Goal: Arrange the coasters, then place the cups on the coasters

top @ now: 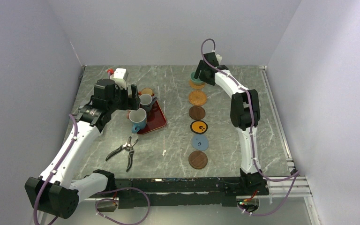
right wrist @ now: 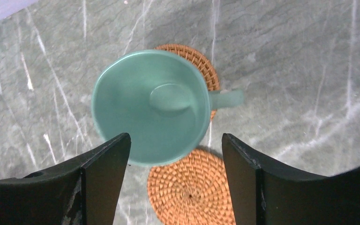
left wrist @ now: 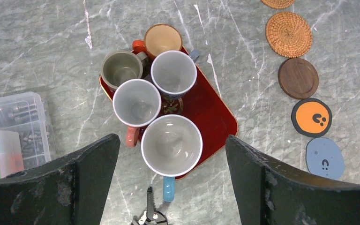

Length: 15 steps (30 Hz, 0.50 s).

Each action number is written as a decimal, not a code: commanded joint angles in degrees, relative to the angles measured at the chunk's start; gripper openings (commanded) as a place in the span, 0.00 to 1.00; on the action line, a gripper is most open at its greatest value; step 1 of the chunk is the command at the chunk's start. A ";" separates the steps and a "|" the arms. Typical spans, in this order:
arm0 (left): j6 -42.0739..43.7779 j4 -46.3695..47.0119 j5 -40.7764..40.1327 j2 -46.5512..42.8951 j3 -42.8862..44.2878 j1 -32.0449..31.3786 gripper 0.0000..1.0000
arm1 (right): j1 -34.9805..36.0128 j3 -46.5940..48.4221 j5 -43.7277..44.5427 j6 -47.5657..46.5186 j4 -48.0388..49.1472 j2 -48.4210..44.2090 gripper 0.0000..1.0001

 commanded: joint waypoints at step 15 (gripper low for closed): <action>-0.13 0.86 6.44 8.95 1.02 4.58 0.81 | -0.76 -28.75 -10.79 -10.38 11.33 -34.23 0.79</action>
